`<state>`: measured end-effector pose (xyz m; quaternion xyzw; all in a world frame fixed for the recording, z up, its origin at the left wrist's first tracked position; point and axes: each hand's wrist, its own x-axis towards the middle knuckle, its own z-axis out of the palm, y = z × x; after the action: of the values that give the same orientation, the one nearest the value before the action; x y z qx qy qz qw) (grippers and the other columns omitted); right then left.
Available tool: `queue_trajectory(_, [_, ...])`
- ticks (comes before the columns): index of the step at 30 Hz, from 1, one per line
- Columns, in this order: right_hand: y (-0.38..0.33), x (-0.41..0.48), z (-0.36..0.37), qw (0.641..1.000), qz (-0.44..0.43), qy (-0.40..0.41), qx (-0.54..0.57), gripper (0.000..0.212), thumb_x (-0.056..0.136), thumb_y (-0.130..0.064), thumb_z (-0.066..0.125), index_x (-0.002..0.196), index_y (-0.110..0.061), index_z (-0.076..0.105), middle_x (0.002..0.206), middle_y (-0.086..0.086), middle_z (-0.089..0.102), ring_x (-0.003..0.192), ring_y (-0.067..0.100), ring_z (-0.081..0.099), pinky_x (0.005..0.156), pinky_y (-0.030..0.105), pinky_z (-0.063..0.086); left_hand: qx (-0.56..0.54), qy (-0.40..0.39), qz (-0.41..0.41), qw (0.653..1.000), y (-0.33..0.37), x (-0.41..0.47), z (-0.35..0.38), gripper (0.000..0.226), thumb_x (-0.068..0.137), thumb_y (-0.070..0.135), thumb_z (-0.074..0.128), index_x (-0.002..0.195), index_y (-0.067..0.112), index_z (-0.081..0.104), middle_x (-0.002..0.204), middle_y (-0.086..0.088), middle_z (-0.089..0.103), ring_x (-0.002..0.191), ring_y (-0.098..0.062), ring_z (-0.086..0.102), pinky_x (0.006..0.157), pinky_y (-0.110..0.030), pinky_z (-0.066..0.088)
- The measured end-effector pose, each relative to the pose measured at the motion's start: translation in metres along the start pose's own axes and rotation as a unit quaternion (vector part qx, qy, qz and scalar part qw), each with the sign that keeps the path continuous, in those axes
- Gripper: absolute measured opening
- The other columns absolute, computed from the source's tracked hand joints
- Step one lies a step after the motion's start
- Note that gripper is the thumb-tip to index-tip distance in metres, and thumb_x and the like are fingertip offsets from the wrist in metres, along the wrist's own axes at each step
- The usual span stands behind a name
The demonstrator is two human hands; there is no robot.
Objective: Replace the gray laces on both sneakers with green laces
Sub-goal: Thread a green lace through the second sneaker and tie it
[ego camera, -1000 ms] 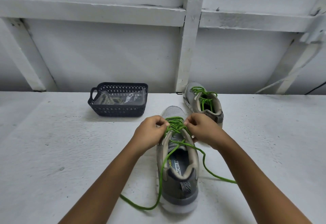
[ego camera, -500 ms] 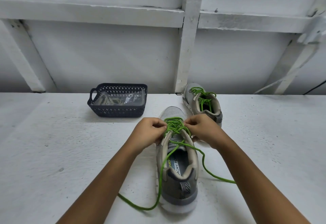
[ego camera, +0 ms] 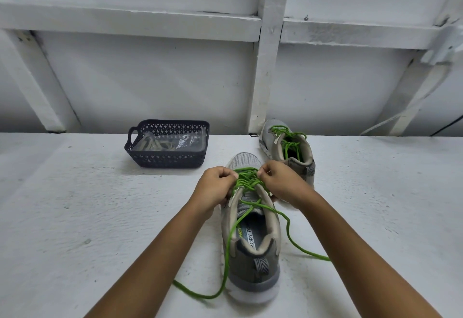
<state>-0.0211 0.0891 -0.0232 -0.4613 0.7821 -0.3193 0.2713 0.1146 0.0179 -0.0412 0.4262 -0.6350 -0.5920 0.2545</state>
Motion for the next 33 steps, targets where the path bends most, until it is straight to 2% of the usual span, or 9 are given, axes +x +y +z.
queue_trajectory(3, [0.0,0.0,0.0,1.0,0.001,-0.001,0.007,0.015,0.099,-0.02,0.044,0.093,-0.008,0.052,0.065,0.002,0.05,0.054,0.016,0.052,0.049,0.029,0.051,-0.007,0.003,0.005,1.0,0.0,0.001,0.0,0.02,0.095,0.01,0.052,0.076,0.013,0.057,0.053,0.001,0.041,0.031,0.0,0.033,0.036,-0.013,0.029])
queue_trajectory(6, [0.005,0.001,-0.001,0.999,0.009,0.015,0.044,0.017,0.098,-0.018,0.047,0.092,-0.007,0.058,0.065,0.004,0.051,0.055,0.016,0.052,0.04,0.021,0.048,0.0,-0.002,0.01,1.0,0.0,0.001,-0.004,0.016,0.095,0.009,0.051,0.081,0.012,0.059,0.057,0.001,0.046,0.038,-0.001,0.039,0.038,-0.015,0.034])
queue_trajectory(10, [0.009,0.003,-0.003,0.999,-0.001,0.008,0.031,0.015,0.095,-0.012,0.052,0.084,-0.007,0.062,0.063,0.005,0.056,0.049,0.014,0.054,0.041,0.016,0.044,0.05,-0.017,0.026,0.998,-0.001,0.002,-0.01,0.01,0.092,0.004,0.055,0.093,0.01,0.063,0.066,0.0,0.055,0.05,-0.006,0.047,0.045,-0.018,0.044])
queue_trajectory(14, [0.008,0.007,-0.003,1.0,-0.009,0.012,-0.003,0.016,0.092,-0.012,0.055,0.082,-0.004,0.064,0.064,0.006,0.062,0.048,0.012,0.057,0.042,0.016,0.045,0.086,-0.015,0.06,0.994,-0.002,0.005,-0.01,0.008,0.089,0.002,0.058,0.087,0.007,0.064,0.07,-0.002,0.059,0.037,0.001,0.046,0.041,-0.017,0.044])
queue_trajectory(18, [0.005,0.01,0.0,0.996,-0.034,0.012,-0.079,0.023,0.094,-0.013,0.05,0.089,0.004,0.065,0.081,0.018,0.069,0.058,0.019,0.059,0.053,0.024,0.048,0.14,-0.002,0.097,0.985,-0.004,0.008,-0.008,0.011,0.091,0.006,0.054,0.083,0.01,0.061,0.074,0.002,0.059,0.033,0.001,0.044,0.04,-0.016,0.04])
queue_trajectory(23, [0.005,0.012,0.003,0.993,-0.047,0.03,-0.1,0.012,0.096,-0.015,0.044,0.088,-0.015,0.053,0.076,-0.004,0.055,0.069,0.016,0.055,0.059,0.026,0.04,0.149,0.026,0.103,0.983,-0.008,0.014,-0.003,0.019,0.094,0.017,0.053,0.076,0.022,0.053,0.07,0.006,0.057,0.046,-0.009,0.046,0.05,-0.024,0.04])
queue_trajectory(25, [0.006,0.012,0.005,0.992,-0.056,0.039,-0.108,0.011,0.097,-0.016,0.044,0.088,-0.016,0.051,0.077,-0.004,0.054,0.073,0.018,0.055,0.065,0.026,0.038,0.155,0.032,0.107,0.982,-0.009,0.016,-0.002,0.02,0.094,0.018,0.053,0.075,0.024,0.051,0.068,0.007,0.056,0.048,-0.011,0.045,0.055,-0.025,0.039])
queue_trajectory(29, [0.006,0.012,0.003,0.995,-0.053,0.05,-0.067,0.014,0.098,-0.018,0.045,0.088,-0.013,0.054,0.07,0.0,0.057,0.056,0.015,0.056,0.044,0.015,0.039,0.121,0.02,0.099,0.987,-0.008,0.015,-0.004,0.013,0.095,0.015,0.051,0.083,0.015,0.056,0.063,0.002,0.054,0.039,-0.005,0.043,0.04,-0.021,0.04])
queue_trajectory(33, [0.01,0.013,0.001,0.998,-0.038,0.047,-0.035,0.011,0.096,-0.014,0.05,0.093,-0.008,0.059,0.07,0.0,0.057,0.053,0.015,0.056,0.038,0.01,0.038,0.165,0.028,0.104,0.98,-0.009,0.018,-0.01,0.012,0.094,0.012,0.053,0.094,0.014,0.064,0.078,0.002,0.061,0.039,-0.004,0.048,0.043,-0.02,0.046])
